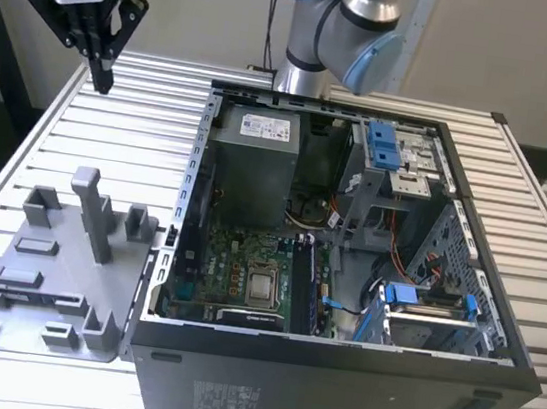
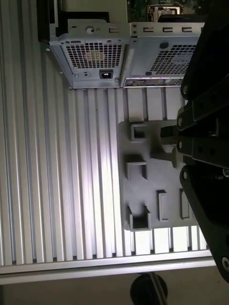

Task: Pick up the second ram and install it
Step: 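Reach for the second ram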

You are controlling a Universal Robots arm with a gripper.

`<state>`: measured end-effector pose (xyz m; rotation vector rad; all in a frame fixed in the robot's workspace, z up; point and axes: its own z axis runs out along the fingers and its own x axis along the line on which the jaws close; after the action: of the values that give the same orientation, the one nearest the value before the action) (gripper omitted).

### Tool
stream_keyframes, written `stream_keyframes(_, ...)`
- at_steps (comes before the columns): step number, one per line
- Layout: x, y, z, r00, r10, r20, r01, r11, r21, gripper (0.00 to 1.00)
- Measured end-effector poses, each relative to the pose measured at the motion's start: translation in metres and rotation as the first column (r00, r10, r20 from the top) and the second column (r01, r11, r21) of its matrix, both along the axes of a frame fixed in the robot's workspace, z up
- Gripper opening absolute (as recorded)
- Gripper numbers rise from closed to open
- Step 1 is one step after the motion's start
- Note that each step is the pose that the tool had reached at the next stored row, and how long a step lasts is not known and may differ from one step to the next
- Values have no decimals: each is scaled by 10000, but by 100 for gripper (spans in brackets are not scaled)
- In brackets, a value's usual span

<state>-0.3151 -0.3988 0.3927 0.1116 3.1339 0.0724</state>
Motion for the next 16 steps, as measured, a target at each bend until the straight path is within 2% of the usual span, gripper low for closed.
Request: stream_keyframes(16, -523, 0, 0, 10000, 1, 0, -1, 10000, 1, 11)
